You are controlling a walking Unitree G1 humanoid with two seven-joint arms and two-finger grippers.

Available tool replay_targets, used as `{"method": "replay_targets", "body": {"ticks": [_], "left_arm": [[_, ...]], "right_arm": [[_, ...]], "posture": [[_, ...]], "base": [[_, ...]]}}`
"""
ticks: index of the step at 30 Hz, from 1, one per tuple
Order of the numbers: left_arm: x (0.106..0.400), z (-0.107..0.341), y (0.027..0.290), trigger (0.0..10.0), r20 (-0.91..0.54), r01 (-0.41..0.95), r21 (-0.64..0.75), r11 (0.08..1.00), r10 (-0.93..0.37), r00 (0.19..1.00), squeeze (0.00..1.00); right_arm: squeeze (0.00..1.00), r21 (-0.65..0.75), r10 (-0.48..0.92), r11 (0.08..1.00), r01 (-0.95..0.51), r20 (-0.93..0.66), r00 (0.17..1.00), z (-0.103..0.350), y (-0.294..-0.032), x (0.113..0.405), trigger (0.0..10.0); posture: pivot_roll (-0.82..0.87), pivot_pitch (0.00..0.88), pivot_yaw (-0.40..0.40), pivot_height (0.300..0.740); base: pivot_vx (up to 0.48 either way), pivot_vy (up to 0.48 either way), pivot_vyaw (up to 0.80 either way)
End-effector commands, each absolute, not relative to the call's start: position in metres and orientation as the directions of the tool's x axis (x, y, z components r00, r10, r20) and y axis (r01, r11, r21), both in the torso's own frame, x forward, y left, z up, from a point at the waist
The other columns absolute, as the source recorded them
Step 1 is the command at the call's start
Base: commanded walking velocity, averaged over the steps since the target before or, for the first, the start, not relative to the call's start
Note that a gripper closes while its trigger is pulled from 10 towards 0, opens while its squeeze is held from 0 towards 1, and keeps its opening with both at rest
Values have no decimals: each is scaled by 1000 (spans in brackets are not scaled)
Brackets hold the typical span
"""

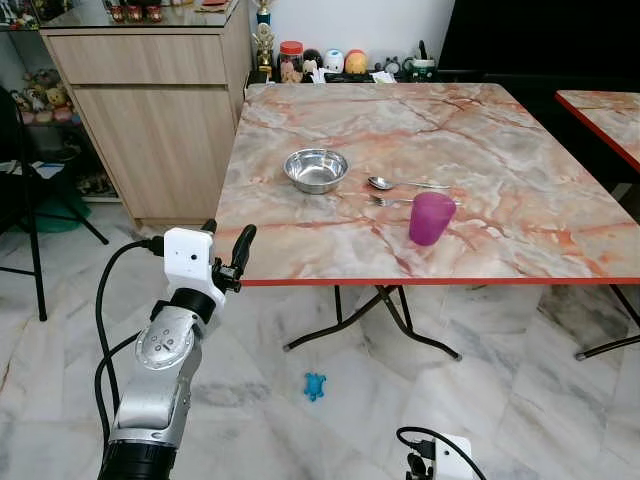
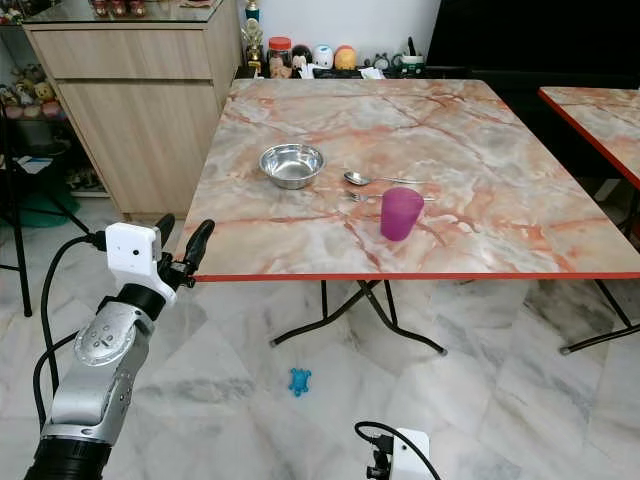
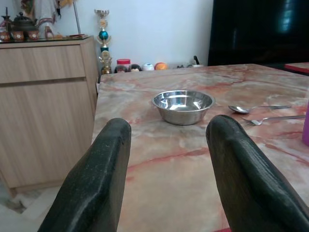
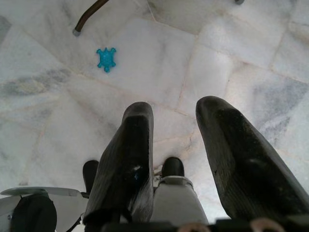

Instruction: Setting the table

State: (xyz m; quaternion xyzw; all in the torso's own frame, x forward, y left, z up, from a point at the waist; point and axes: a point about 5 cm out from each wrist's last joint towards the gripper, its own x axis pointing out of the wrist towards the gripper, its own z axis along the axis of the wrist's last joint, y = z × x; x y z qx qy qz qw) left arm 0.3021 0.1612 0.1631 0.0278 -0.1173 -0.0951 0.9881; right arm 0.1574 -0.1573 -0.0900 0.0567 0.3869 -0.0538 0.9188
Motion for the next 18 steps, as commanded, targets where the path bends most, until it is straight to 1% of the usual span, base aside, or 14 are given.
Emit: {"method": "replay_targets", "body": {"ticks": [1, 18], "left_arm": [[302, 165, 163, 10000, 224, 173, 82, 981, -188, 956, 0], [304, 167, 164, 10000, 234, 164, 84, 983, -179, 956, 0]], "right_arm": [[0, 59, -64, 987, 152, -715, 696, -90, -161, 155, 10000], [0, 61, -64, 986, 156, -723, 688, -91, -162, 156, 10000]], "posture": [[149, 0, -37, 740], [146, 0, -38, 740]], "base": [[244, 0, 0], [297, 0, 0]]}}
